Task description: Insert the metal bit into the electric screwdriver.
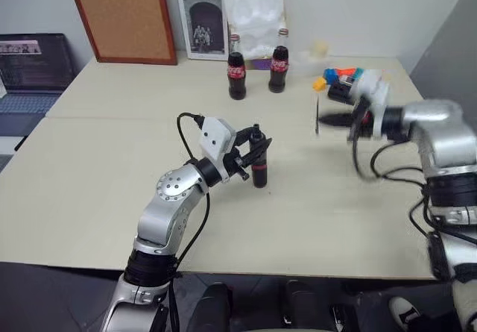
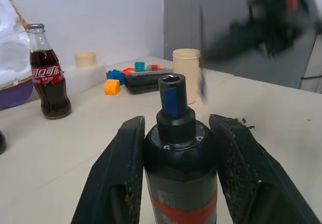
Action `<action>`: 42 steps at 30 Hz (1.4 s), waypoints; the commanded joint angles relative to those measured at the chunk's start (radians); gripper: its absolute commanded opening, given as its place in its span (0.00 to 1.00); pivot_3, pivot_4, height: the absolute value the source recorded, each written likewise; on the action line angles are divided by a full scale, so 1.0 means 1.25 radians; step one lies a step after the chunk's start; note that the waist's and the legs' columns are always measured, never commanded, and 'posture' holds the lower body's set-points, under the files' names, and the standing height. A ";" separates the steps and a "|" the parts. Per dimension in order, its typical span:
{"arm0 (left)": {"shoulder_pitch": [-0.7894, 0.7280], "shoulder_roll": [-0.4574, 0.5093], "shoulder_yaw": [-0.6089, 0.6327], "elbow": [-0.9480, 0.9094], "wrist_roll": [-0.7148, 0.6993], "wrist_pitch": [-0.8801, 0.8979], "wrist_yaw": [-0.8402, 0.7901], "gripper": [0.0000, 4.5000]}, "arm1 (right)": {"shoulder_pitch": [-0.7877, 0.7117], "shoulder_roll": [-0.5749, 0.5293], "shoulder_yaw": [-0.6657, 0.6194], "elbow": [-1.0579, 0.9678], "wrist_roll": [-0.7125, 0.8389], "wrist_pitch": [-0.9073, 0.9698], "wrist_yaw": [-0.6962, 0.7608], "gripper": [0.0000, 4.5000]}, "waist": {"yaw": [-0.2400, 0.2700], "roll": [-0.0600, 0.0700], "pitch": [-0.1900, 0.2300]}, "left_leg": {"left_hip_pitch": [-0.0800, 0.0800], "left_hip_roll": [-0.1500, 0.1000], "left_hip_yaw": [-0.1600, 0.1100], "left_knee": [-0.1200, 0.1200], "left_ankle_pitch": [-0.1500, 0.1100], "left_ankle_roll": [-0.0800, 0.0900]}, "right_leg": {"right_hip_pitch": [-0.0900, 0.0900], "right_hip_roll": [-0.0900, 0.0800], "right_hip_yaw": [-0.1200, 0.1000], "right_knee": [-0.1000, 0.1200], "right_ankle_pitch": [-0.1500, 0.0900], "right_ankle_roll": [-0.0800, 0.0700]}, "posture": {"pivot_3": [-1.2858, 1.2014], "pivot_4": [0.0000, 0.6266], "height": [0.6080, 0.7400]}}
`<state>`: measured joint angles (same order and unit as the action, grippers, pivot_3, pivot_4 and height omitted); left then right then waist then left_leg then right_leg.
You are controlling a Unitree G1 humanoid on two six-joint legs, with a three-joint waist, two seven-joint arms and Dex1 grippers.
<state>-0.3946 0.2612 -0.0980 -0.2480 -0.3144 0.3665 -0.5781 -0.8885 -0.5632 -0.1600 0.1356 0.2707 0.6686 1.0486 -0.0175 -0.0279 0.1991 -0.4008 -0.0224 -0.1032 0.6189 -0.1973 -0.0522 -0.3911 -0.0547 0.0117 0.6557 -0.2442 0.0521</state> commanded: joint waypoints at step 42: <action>-0.005 0.051 0.006 -0.068 -0.037 0.047 -0.024 0.38 | 0.006 0.090 0.063 -0.293 0.439 0.202 -0.158 0.02 | -0.011 0.001 0.000 | 0.000 0.001 0.002 -0.007 0.000 0.000 | 0.000 0.000 0.000 -0.007 0.000 0.001 | 0.52 0.24 1.00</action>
<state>-0.3900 0.3139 -0.0925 -0.3038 -0.3476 0.4255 -0.5850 -0.8495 -0.4308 -0.1014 -0.2561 0.8460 0.9945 0.7725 -0.0318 -0.0270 0.1989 -0.4002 -0.0212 -0.1009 0.6105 -0.1975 -0.0517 -0.3911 -0.0540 0.0116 0.6464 -0.2444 0.0528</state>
